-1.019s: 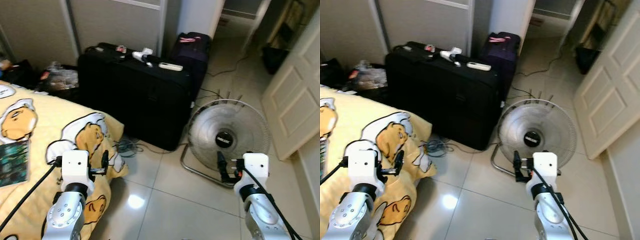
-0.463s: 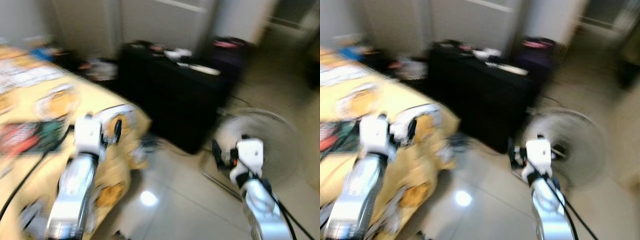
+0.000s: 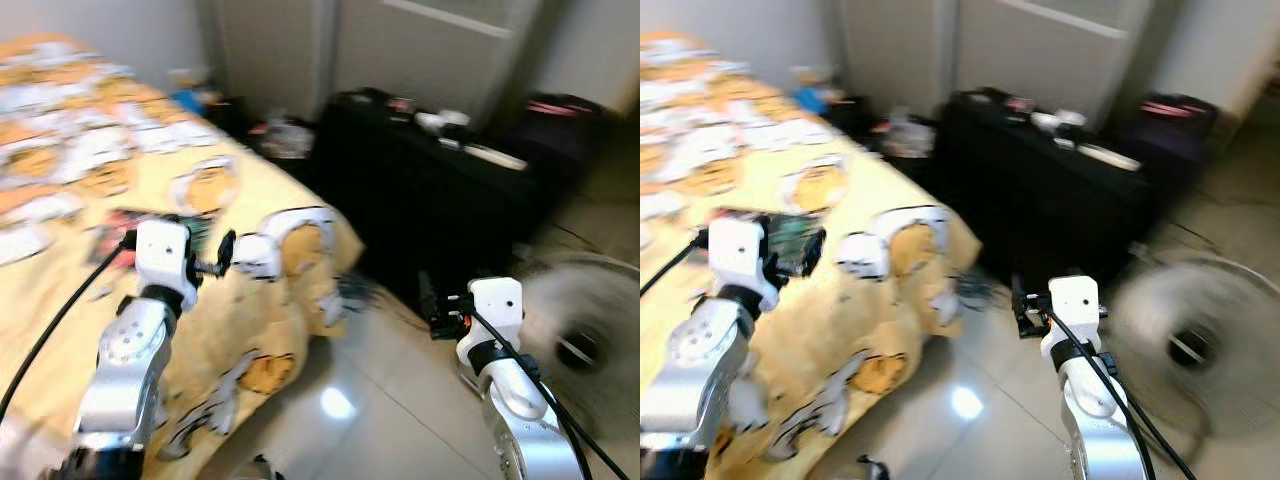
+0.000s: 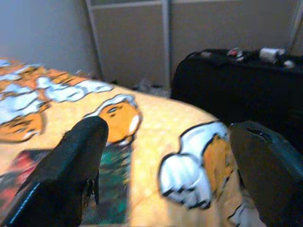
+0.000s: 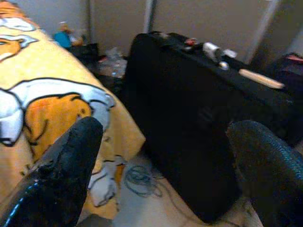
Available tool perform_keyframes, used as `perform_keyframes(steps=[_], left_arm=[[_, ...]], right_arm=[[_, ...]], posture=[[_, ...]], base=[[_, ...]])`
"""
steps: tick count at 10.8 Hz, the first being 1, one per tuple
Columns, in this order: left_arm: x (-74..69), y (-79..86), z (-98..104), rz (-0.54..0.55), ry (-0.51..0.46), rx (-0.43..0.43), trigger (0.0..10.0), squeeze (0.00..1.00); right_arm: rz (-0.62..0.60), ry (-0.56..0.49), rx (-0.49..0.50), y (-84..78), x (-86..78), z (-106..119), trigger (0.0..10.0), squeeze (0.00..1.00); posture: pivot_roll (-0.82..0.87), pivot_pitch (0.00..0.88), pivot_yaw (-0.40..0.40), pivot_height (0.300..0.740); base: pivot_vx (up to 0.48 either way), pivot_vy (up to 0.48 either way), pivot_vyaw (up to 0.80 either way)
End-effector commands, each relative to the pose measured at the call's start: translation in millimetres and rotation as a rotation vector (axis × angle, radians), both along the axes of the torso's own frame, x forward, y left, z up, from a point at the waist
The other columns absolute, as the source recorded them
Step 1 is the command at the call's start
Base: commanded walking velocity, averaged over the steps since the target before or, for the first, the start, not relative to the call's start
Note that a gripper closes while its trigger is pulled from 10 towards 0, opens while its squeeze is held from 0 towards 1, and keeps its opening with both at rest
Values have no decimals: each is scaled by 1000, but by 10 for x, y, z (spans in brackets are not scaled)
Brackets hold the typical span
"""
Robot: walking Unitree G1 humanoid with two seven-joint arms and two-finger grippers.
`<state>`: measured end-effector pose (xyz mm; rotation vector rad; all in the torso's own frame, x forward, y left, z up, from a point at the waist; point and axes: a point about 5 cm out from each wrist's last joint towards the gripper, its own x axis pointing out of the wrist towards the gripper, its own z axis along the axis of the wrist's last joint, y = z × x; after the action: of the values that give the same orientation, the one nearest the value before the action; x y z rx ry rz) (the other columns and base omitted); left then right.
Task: Clean up the room
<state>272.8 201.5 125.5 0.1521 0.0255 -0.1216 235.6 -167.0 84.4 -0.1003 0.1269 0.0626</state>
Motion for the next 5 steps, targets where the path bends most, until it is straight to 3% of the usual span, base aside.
perform_keyframes(steps=[1, 2, 3, 4, 5], left_arm=[[-19, 73, 67, 15, -21, 19, 10000, 0], [-49, 169, 55, 44, -7, 18, 10000, 0], [-26, 364, 93, 145, -36, 33, 10000, 0], [133, 481, 219, 207, -84, 18, 10000, 0], [209, 471, 265, 183, -92, 20, 10000, 0]], right_arm=[[-15, 1, 19, -32, -6, 19, 10000, 1000], [-18, 1, 21, -47, -8, 24, 10000, 1000], [-23, 1, 18, -84, -6, 26, 10000, 1000], [-21, 4, 15, -107, 30, 24, 10000, 1000], [-16, 5, 12, -104, 37, 23, 10000, 1000]], posture=[[-60, 0, -30, 740], [-61, 0, -31, 740], [-55, 0, -43, 740], [-47, 0, -47, 740], [-45, 0, -49, 740]], base=[[0, 0, 800], [0, 0, 800], [0, 0, 800], [0, 0, 800], [0, 0, 800]])
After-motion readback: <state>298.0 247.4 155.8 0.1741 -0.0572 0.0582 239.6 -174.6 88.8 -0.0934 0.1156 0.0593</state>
